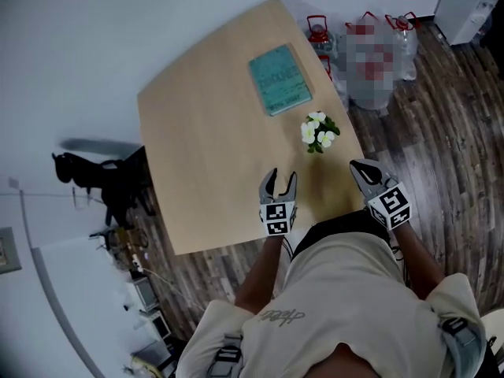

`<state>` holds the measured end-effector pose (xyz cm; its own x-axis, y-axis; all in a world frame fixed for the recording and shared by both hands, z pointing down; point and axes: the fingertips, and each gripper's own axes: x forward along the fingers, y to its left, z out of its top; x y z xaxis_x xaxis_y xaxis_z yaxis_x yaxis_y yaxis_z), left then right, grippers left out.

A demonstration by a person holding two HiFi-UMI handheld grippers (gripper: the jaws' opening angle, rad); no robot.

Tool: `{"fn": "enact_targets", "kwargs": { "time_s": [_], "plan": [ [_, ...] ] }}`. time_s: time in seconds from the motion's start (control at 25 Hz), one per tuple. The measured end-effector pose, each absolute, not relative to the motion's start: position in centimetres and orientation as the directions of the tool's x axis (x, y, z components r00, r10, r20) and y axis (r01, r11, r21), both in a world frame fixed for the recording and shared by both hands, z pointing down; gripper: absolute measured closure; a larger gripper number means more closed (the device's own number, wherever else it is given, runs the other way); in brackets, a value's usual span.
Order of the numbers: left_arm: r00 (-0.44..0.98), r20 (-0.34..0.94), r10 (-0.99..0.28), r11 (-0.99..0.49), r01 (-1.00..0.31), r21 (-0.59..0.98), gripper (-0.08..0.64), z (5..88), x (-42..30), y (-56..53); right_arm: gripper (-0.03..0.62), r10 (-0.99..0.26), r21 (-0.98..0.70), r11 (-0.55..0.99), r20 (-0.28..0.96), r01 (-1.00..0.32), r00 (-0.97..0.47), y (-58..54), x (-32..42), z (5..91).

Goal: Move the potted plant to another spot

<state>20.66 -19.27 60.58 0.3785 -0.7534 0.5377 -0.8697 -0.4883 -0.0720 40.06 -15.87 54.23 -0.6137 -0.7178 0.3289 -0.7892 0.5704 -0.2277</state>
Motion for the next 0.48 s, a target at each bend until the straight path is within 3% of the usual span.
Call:
{"fn": "enact_targets", "kwargs": {
  "time_s": [0.32,0.48],
  "plan": [
    [0.377,0.480,-0.792,-0.436,-0.900,-0.013,0.515,58.1,17.6,-18.6,0.589,-0.706,-0.179,0.603,0.333,-0.777,-0.625,-14.7,38.1,53.0],
    [0.382,0.426,-0.820,-0.429,-0.903,-0.017,0.543,56.2,16.9,-18.9,0.589,-0.712,-0.158,0.609,0.323,-0.778,-0.623,-15.1,37.5,52.1]
  ]
}}
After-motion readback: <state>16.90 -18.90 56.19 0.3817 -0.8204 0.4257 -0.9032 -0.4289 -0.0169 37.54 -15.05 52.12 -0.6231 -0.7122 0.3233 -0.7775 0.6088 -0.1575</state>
